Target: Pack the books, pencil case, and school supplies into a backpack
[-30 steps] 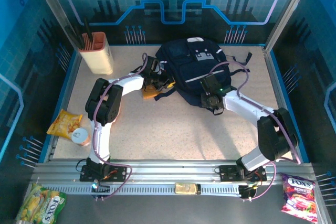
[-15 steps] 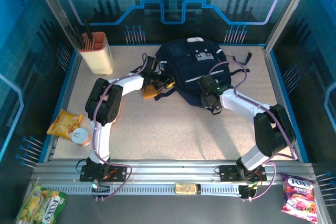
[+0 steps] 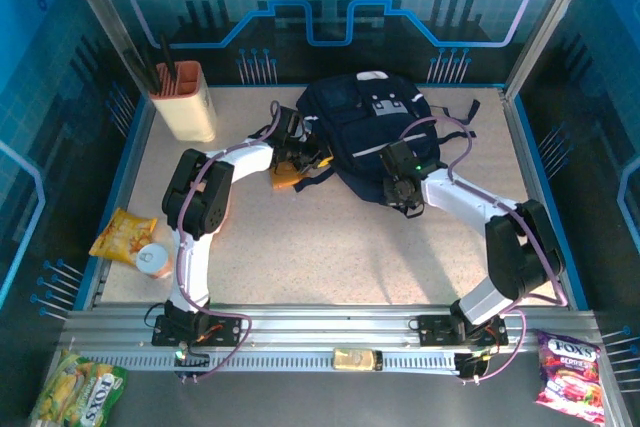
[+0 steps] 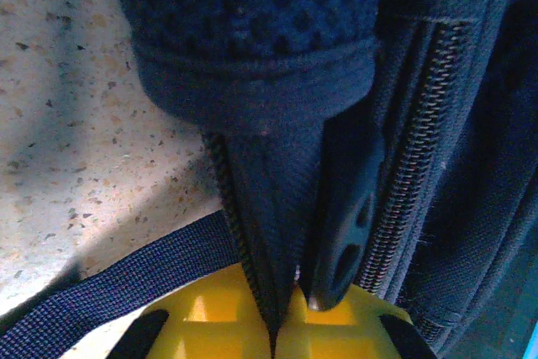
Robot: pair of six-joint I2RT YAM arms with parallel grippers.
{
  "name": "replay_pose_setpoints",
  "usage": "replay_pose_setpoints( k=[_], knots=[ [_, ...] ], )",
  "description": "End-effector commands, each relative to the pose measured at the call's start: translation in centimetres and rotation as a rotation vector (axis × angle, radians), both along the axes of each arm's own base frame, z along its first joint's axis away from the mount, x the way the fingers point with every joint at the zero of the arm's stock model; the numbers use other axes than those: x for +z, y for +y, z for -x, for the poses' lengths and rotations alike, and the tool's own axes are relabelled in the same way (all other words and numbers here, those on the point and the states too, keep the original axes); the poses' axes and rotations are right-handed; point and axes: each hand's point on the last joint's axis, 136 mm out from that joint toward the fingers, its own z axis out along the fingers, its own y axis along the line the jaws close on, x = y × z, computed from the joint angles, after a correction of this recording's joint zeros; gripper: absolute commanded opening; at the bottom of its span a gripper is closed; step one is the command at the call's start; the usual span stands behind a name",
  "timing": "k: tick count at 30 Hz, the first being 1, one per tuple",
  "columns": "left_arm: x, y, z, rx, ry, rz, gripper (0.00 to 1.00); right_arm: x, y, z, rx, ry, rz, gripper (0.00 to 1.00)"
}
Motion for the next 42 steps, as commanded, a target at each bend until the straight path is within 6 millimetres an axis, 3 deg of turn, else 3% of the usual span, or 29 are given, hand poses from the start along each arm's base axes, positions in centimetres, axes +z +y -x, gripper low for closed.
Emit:
replay_pose_setpoints(
  k=[1, 5, 8, 14, 18, 21, 27, 32, 42],
  knots=[
    [1.0, 1.8, -2.5, 0.035, -0.062, -0.021, 0.0, 1.2, -2.8, 1.2, -0.077, -0.022, 0.081, 0.01],
    [0.9, 2.0, -3.3, 0.036, -0.069, -0.034, 0.0, 1.4, -3.1, 1.3, -0.078, -0.024, 0.099, 0.0],
    [0.9, 2.4, -3.7, 0.036, -0.074, -0.051, 0.0, 1.2, -1.9, 1.1, -0.031, -0.008, 0.088, 0.02],
    [1.6, 5.4, -3.7, 0.077, -0.081, -0.117, 0.28, 1.2, 4.2, 0.2, 0.13, 0.002, 0.011, 0.02],
    [3.0, 7.5, -1.7, 0.123, -0.088, -0.143, 0.45, 1.3, 9.0, -0.2, 0.211, -0.001, -0.06, 0.02],
    [3.5, 8.3, 0.6, 0.159, -0.068, -0.132, 0.51, 1.6, 12.7, -0.3, 0.271, -0.005, -0.121, 0.02],
    [3.0, 7.2, 5.1, 0.188, 0.013, 0.022, 0.56, 1.9, 17.6, 0.2, 0.355, -0.002, -0.212, 0.02],
    [2.5, 4.9, 6.2, 0.136, 0.046, 0.069, 0.58, 1.7, 18.8, 0.7, 0.376, 0.01, -0.232, 0.02],
    [0.1, 2.8, 5.3, 0.079, 0.091, -0.002, 0.55, 1.2, 17.7, 1.4, 0.376, 0.026, -0.192, 0.04]
  ],
)
